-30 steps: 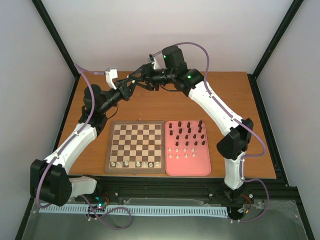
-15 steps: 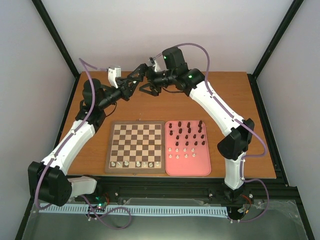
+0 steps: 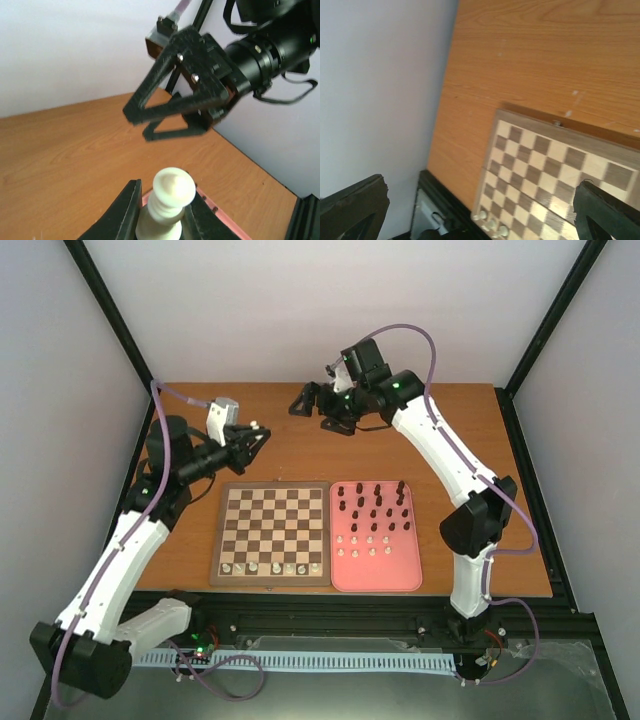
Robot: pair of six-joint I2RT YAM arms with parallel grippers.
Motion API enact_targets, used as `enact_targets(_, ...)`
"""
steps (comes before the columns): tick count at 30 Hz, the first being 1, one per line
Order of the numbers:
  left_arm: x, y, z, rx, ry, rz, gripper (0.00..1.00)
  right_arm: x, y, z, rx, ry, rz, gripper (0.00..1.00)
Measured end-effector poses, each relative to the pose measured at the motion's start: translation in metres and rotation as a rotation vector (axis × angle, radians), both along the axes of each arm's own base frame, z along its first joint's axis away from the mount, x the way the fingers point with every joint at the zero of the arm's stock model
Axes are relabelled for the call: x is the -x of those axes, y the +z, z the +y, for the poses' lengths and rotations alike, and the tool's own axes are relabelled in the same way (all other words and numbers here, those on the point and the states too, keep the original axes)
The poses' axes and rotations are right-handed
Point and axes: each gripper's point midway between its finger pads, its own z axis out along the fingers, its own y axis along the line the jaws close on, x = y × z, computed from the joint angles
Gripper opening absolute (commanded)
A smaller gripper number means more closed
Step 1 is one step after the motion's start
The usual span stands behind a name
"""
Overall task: Set up the chess pieces on the board
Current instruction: Adjust the chess piece.
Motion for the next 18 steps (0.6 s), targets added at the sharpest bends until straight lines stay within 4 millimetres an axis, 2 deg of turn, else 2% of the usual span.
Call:
enact_targets(2, 0.012, -0.007, 0.004, -0.009, 0.006, 0.020, 0.01, -0.003, -0.008, -0.009, 0.053, -0.009, -0.018, 1.00)
enact_targets(14, 0.075, -0.101, 0.029, -0.102, 0.074, 0.257, 0.01, 0.003, -0.071, -0.056, 0.416, -0.053, -0.027, 1.00)
enact_targets(18, 0.086, -0.130, 0.037, -0.115, 0.129, 0.351, 0.01, 0.017, -0.080, -0.055, 0.501, -0.025, -0.038, 1.00)
